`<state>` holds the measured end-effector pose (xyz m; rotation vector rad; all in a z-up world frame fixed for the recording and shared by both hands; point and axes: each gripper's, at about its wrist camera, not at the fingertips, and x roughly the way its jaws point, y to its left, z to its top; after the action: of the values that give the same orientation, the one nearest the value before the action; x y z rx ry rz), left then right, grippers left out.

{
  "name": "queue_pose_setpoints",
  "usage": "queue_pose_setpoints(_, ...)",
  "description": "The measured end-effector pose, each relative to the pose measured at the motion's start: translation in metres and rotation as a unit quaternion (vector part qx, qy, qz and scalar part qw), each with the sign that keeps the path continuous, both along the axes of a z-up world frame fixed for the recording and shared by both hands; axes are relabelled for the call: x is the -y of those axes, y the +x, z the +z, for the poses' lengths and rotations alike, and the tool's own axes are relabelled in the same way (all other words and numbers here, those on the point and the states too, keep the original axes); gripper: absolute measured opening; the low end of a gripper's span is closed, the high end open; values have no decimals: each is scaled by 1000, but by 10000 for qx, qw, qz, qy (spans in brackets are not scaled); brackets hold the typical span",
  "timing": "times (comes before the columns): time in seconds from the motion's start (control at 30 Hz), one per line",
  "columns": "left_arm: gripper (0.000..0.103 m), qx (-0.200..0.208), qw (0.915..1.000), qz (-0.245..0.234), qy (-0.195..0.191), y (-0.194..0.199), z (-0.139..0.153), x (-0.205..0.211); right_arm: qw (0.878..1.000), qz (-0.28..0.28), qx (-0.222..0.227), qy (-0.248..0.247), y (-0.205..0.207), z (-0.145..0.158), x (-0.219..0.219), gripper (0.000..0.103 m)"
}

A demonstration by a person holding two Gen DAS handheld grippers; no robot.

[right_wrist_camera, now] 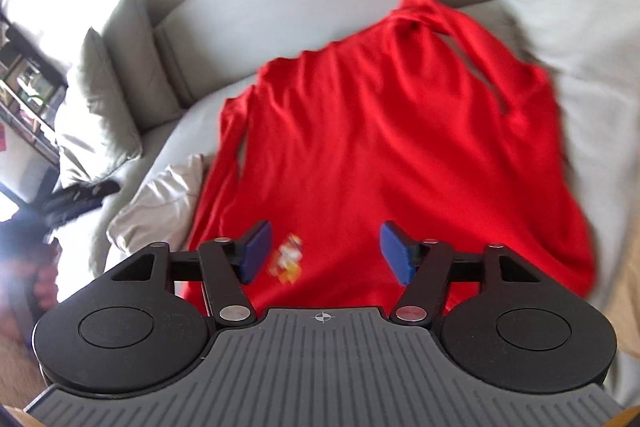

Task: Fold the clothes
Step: 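Smooth the spread red shirt with both open tools, then grasp the red shirt's edge with the left tool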

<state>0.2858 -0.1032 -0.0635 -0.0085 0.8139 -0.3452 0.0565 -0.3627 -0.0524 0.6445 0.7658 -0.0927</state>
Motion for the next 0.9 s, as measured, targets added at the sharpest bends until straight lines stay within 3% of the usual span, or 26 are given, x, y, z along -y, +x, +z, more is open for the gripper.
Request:
queue_pose_setpoints(0.07,42,73,9997,-130,201,29,-3,20,9998,7,51,183,21,-6,5,66)
queue_pose_setpoints(0.3,42,326,9936,-586,904,132,-12,92,9971,-407,227,595,64,-39,40,67)
queue_pose_setpoints(0.43,42,76,9890,-548,1370,173,-54,123,9915,-693,273,1064,60,-68,54,67)
queue_pose_setpoints(0.57,43,118,9834,-482,1747,186,-83,139,9887,-829,238,1230,55,-82,61,67)
queue_pose_setpoints(0.63,33,274,9821,-343,1833,186,-89,141,9890,-821,230,1212,58,-84,62,67)
queue_pose_setpoints(0.8,7,550,9856,-9,1601,179,-80,130,9884,-747,250,1301,65,-87,56,67)
queue_pose_setpoints(0.9,4,708,9874,207,1400,172,-64,107,9859,-746,173,1488,65,-91,48,67)
